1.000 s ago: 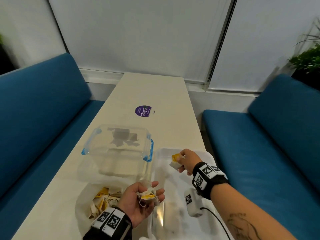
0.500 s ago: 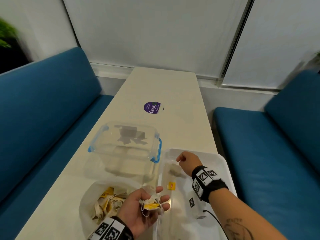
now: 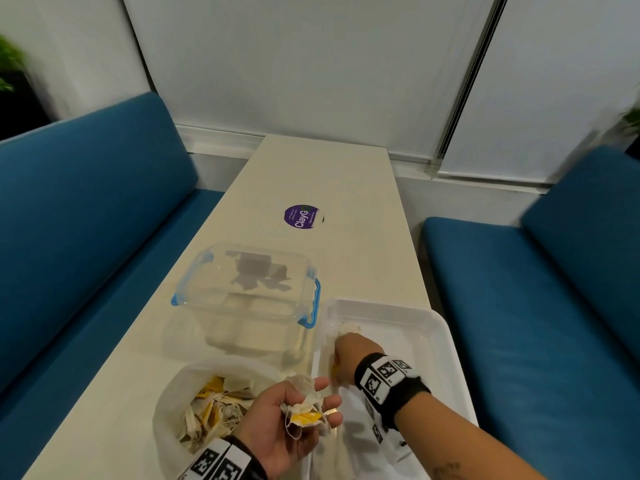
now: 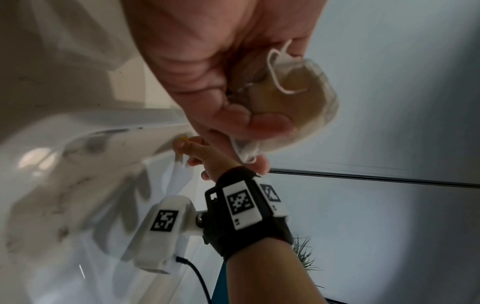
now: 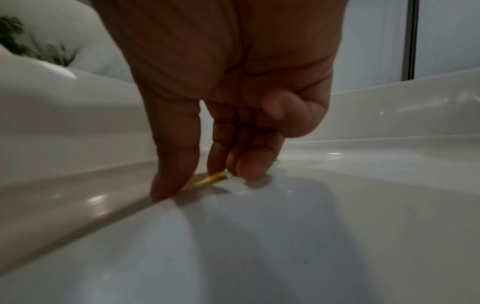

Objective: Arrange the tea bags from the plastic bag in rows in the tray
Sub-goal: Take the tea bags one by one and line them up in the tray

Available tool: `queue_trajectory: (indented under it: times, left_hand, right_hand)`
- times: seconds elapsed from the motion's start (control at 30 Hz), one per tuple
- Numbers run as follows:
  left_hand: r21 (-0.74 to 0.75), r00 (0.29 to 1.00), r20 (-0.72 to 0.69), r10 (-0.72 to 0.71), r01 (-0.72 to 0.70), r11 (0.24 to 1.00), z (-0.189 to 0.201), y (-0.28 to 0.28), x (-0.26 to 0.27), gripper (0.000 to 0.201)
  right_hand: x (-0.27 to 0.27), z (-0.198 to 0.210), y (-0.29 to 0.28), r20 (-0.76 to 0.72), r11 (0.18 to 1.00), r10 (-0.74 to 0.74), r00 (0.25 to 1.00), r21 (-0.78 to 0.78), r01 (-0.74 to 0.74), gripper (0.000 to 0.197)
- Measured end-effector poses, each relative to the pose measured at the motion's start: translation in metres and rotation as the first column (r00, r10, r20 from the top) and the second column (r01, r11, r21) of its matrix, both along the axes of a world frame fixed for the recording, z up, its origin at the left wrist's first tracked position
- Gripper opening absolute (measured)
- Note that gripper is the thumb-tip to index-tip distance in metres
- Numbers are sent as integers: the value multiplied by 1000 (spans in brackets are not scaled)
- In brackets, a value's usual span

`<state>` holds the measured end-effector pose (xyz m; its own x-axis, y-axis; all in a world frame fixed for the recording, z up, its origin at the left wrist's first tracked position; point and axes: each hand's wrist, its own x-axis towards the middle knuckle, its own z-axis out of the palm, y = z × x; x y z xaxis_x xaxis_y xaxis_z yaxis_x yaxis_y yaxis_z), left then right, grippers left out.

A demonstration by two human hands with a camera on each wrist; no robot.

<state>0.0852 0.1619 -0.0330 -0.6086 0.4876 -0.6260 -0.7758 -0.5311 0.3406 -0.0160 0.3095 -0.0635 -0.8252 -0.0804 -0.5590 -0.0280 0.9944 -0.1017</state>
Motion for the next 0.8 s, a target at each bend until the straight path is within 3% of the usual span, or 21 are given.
queue_trajectory:
  times: [0.1, 0.17, 0.23, 0.37, 0.47, 0.53, 0.8]
  left_hand:
    - [9, 1000, 5, -1, 1, 1000, -2, -2, 1, 46]
    - [14, 1000, 5, -3, 3, 1000, -5, -3, 2, 46]
    - [13, 1000, -2, -8, 8, 1000, -6, -5, 2, 47]
    - [13, 1000, -6, -5, 5, 1000, -5, -6, 3, 45]
    - [11, 1000, -3, -14, 14, 1000, -1, -4, 4, 45]
    - [1, 1000, -3, -16, 16, 1000, -1, -3, 5, 45]
    - [38, 1000, 30, 0, -1, 999, 1, -3, 7, 43]
  right_hand:
    - [-1, -4, 0, 67, 1000, -27, 997, 1, 27, 29]
    - [1, -6, 1, 50, 998, -41, 998, -48, 43, 11]
    - [3, -8, 7, -52, 979, -121, 991, -173, 110, 24]
    - [1, -1, 23, -160, 780, -481, 862, -527, 338, 33]
    - [-5, -1, 31, -94, 597, -658, 747, -670, 442, 31]
    - [-8, -5, 32, -29, 522, -700, 714, -702, 484, 30]
    - [-19, -14, 30, 33, 457, -739, 673, -709, 537, 27]
